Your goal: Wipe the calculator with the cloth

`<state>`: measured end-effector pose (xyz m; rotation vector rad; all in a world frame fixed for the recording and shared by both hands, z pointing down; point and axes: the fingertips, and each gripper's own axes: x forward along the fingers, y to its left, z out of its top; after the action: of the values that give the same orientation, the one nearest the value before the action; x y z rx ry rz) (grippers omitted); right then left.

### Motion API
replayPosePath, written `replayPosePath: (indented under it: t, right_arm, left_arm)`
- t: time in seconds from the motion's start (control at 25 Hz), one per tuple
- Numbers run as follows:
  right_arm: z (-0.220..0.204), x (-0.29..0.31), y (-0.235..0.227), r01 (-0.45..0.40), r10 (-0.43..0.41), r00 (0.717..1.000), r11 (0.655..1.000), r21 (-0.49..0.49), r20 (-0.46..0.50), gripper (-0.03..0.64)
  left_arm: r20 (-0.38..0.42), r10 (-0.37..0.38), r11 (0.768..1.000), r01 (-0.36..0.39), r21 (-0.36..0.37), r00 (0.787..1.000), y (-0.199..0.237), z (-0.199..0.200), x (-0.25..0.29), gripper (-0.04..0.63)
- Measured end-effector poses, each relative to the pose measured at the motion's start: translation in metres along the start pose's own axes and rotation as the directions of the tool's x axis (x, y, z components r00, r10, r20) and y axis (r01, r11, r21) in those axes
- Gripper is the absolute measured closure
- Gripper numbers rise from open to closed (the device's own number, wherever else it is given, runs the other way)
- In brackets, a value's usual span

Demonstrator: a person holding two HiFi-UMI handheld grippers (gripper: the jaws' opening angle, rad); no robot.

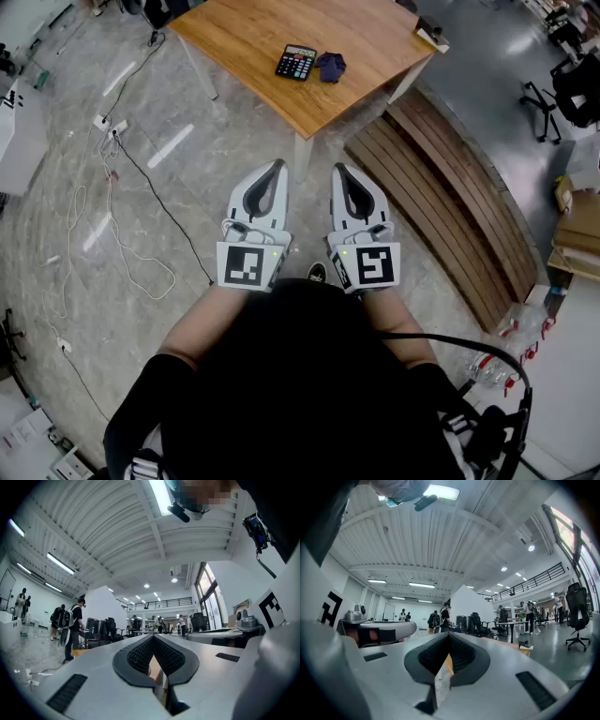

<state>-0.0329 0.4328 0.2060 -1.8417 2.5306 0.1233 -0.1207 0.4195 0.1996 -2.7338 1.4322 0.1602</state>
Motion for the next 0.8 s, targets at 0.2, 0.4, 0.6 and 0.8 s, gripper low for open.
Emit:
replayPosePath:
  t: [0.2, 0.4, 0.6, 0.8]
  right_arm:
    - [0.000, 0.000, -0.001, -0.015, 0.015, 1.000, 1.000, -0.002, 0.000, 0.603]
    - [-0.002, -0.001, -0.003, -0.025, 0.025, 1.000, 1.000, -0.002, 0.001, 0.603]
    - [-0.003, -0.002, -0.014, -0.033, 0.033, 0.999, 0.999, -0.001, -0.004, 0.603]
    - [-0.009, 0.004, -0.034, -0.074, 0.074, 0.997, 0.995, 0.065, 0.002, 0.603]
  left_arm:
    - [-0.010, -0.001, 1.000, 0.001, 0.007, 1.000, -0.004, -0.002, 0.003, 0.589]
    - [-0.017, 0.003, 1.000, -0.003, 0.005, 1.000, -0.009, -0.005, 0.006, 0.589]
    - [-0.032, 0.016, 1.000, -0.015, 0.016, 0.999, -0.015, -0.007, 0.014, 0.589]
    - [-0.064, 0.027, 0.999, -0.024, 0.036, 0.998, -0.025, -0.017, 0.032, 0.589]
